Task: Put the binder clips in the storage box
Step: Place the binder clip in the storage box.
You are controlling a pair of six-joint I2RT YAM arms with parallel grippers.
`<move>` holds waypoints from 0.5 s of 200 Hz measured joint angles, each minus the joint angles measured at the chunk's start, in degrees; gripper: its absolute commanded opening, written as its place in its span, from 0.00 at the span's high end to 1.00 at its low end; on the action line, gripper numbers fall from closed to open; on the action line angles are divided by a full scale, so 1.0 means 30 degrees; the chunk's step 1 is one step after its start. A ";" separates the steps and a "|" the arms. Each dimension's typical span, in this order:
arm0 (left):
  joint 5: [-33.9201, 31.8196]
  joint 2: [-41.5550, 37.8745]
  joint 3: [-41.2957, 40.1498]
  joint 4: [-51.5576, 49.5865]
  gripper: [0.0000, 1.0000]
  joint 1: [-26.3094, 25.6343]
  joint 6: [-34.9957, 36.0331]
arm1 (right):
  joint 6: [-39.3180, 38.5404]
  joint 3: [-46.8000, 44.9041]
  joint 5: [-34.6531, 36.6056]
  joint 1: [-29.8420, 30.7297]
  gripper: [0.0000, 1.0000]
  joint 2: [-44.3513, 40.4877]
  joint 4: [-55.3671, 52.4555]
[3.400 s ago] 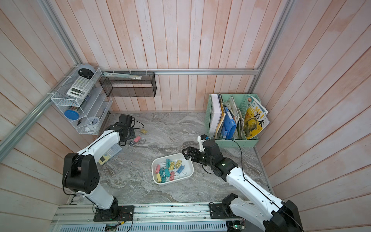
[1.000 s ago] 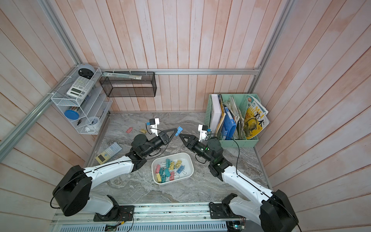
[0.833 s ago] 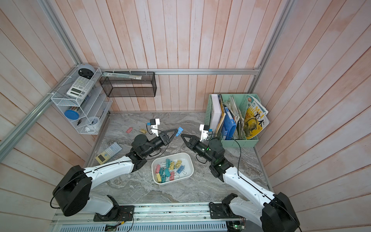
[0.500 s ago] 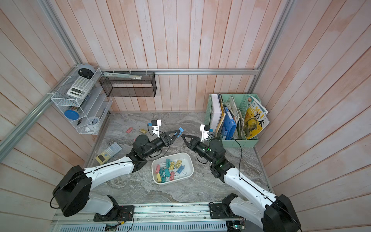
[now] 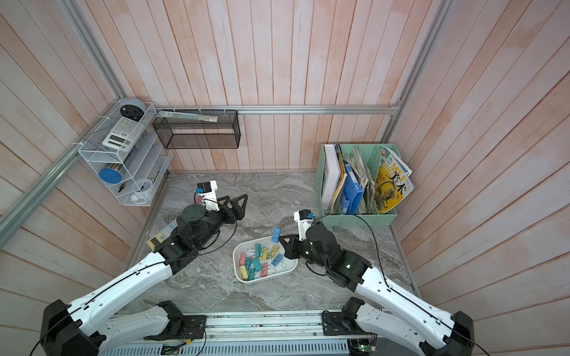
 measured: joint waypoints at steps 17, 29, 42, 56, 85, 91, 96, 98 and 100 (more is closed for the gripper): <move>-0.0670 0.0000 0.0000 -0.1195 0.00 0.0794 0.0146 | -0.0627 0.0415 0.1545 0.1115 1.00 0.1479 -0.2499; -0.1005 0.0022 0.0000 -0.1887 0.00 0.1239 0.0226 | -0.0940 0.0627 0.2514 0.1472 1.00 0.2506 -0.3876; -0.1151 0.0058 0.0000 -0.2353 0.00 0.1443 0.0219 | -0.1268 0.0860 0.3519 0.1559 1.00 0.3381 -0.4925; -0.1144 0.0117 0.0000 -0.2703 0.00 0.1464 0.0226 | -0.1668 0.1246 0.4590 0.1559 1.00 0.4058 -0.5588; -0.1158 0.0372 0.0000 -0.3264 0.00 0.1472 0.0219 | -0.2565 0.2244 0.5829 0.1559 1.00 0.5311 -0.5632; -0.1188 0.0423 0.0000 -0.3351 0.00 0.1472 0.0219 | -0.2688 0.2455 0.5931 0.1559 1.00 0.5668 -0.5552; -0.1217 0.0488 0.0000 -0.3483 0.00 0.1508 0.0211 | -0.2776 0.2594 0.5989 0.1559 1.00 0.5945 -0.5493; -0.1231 0.0510 0.0000 -0.3519 0.00 0.1530 0.0211 | -0.2827 0.2652 0.6018 0.1559 1.00 0.6091 -0.5450; -0.1224 0.0546 0.0000 -0.3577 0.00 0.1559 0.0204 | -0.2878 0.2718 0.6033 0.1559 1.00 0.6229 -0.5428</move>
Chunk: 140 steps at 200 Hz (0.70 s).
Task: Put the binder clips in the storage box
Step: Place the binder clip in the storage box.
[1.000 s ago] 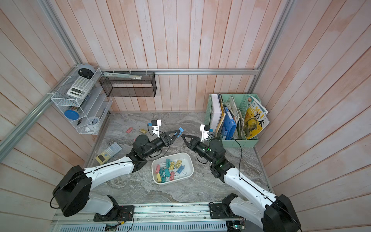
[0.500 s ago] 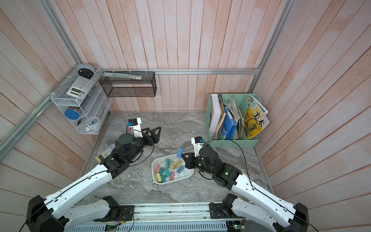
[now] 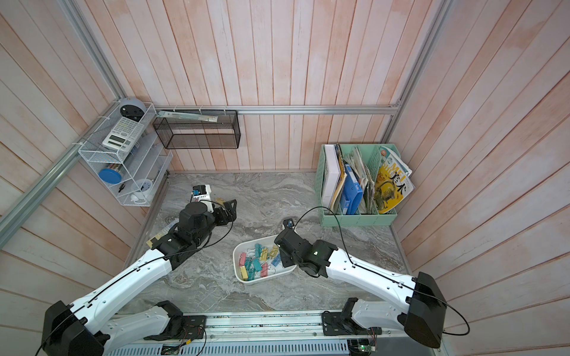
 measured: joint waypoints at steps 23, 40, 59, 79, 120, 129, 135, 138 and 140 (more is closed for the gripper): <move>-0.0248 0.0495 0.0022 -0.0729 0.00 0.0583 -0.0146 | -0.0219 0.0503 0.0160 0.0000 1.00 0.1523 0.0109; -0.0379 0.1086 0.0204 -0.1574 0.00 0.1239 -0.0277 | -0.0342 0.0801 0.0335 0.0000 1.00 0.2528 0.0000; -0.0364 0.1763 0.0517 -0.2426 0.01 0.1960 -0.0444 | -0.0372 0.1158 0.0270 0.0000 0.88 0.3483 -0.0284; -0.0364 0.2390 0.0889 -0.3242 0.03 0.2747 -0.0670 | -0.0561 0.1778 -0.0117 0.0000 0.80 0.4386 -0.0765; -0.0364 0.4568 0.2579 -0.5085 0.09 0.4583 -0.0707 | -0.0517 0.2193 -0.0379 0.0015 0.65 0.3796 -0.1231; -0.0364 0.5268 0.3118 -0.5493 0.10 0.4932 -0.0597 | -0.0576 0.2193 -0.0379 0.0015 0.63 0.3126 -0.1253; -0.0372 0.5807 0.3526 -0.5785 0.11 0.5166 -0.0495 | -0.0532 0.2186 -0.0364 0.0015 0.61 0.2514 -0.1239; -0.0364 0.6054 0.3708 -0.5909 0.11 0.5253 -0.0423 | -0.0503 0.2186 -0.0357 0.0015 0.60 0.2215 -0.1231; -0.0379 0.6258 0.3847 -0.6018 0.12 0.5319 -0.0386 | -0.0437 0.2186 -0.0342 0.0015 0.59 0.1974 -0.1195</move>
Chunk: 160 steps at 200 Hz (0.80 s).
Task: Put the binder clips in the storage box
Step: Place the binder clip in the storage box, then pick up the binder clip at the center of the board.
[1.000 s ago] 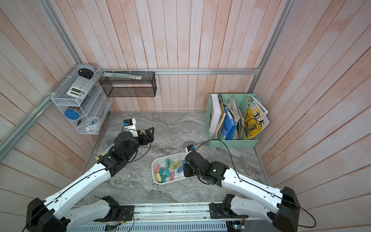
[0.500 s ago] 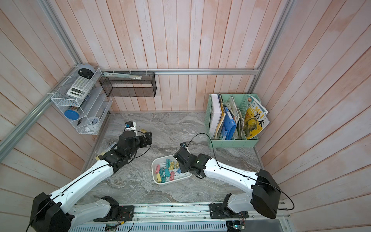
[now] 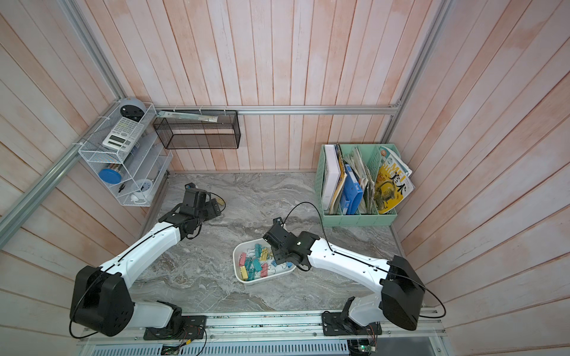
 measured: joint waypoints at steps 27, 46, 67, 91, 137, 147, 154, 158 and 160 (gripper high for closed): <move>-0.0342 0.2433 0.1756 -0.0809 0.19 0.0488 0.0801 | -0.0058 -0.1202 0.0160 0.0000 0.41 -0.3752 0.1953; 0.0546 0.4204 0.3060 -0.1005 0.26 0.1042 0.0772 | 0.0073 -0.3279 0.0219 -0.0015 0.25 -0.6608 0.3927; 0.3045 0.5741 0.3643 0.0146 0.29 0.2455 -0.0590 | 0.0284 -0.4779 0.0255 -0.0102 0.12 -0.8415 0.5289; 0.5195 0.7162 0.3621 0.2390 0.24 0.3803 -0.2608 | 0.0284 -0.5268 0.0117 -0.0255 0.07 -0.9275 0.6353; 0.8014 0.9763 0.3854 0.6353 0.27 0.4124 -0.5384 | 0.0372 -0.5595 -0.0408 -0.0386 0.04 -0.9653 0.7162; 0.8539 1.0287 0.4014 0.6936 0.31 0.4167 -0.5916 | 0.0452 -0.5727 -0.0423 -0.0488 0.03 -0.9661 0.7162; 0.8794 1.0608 0.4131 0.7271 0.36 0.4211 -0.6171 | 0.0466 -0.5807 -0.0481 -0.0576 0.03 -0.9668 0.7162; 0.8961 1.0754 0.4182 0.7461 0.40 0.4240 -0.6229 | 0.0481 -0.5850 -0.0525 -0.0627 0.02 -0.9683 0.7155; 0.9005 1.0826 0.4204 0.7555 0.41 0.4255 -0.6426 | 0.0488 -0.5872 -0.0561 -0.0656 0.02 -0.9690 0.7155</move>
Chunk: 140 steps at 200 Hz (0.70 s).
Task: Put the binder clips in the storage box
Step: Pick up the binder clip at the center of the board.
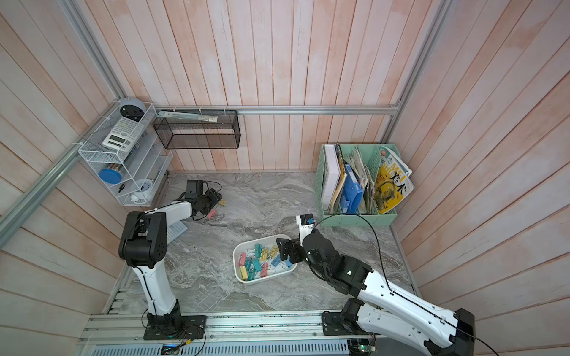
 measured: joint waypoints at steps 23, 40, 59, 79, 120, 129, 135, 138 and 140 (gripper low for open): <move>0.0510 0.0503 0.0015 0.0816 0.64 0.0175 -0.0357 | 0.0117 -0.0029 -0.0430 -0.0313 0.02 -0.0087 -0.0007; 0.0656 0.0612 0.0022 0.1129 0.84 0.0270 -0.0911 | 0.0219 -0.0029 -0.0845 -0.0605 0.02 -0.0146 -0.0007; 0.0838 0.0721 0.0109 0.1428 1.00 0.0335 -0.1035 | 0.0328 -0.0036 -0.1151 -0.0809 0.02 -0.0153 -0.0007; 0.1290 0.0787 0.0197 0.1559 1.00 0.0372 -0.0903 | 0.0474 -0.0080 -0.1260 -0.0882 0.02 -0.0182 -0.0007; 0.2871 0.0780 0.0248 0.1625 1.00 0.0073 -0.0648 | 0.0954 -0.0430 -0.1355 -0.1311 0.02 -0.0437 0.0015; 0.3089 0.0729 0.0248 0.1457 1.00 -0.0138 -0.0379 | 0.1137 -0.0495 -0.1523 -0.1632 0.02 -0.0488 0.0029; 0.3126 0.0641 0.0248 0.1246 1.00 -0.0335 -0.0138 | 0.1319 -0.0576 -0.1785 -0.2011 0.02 -0.0517 0.0073; 0.3111 0.0590 0.0248 0.1100 1.00 -0.0466 0.0000 | 0.1370 -0.0619 -0.1894 -0.2215 0.02 -0.0517 0.0095; 0.3118 0.0539 0.0248 0.1013 1.00 -0.0525 0.0109 | 0.1457 -0.0648 -0.1996 -0.2412 0.02 -0.0517 0.0109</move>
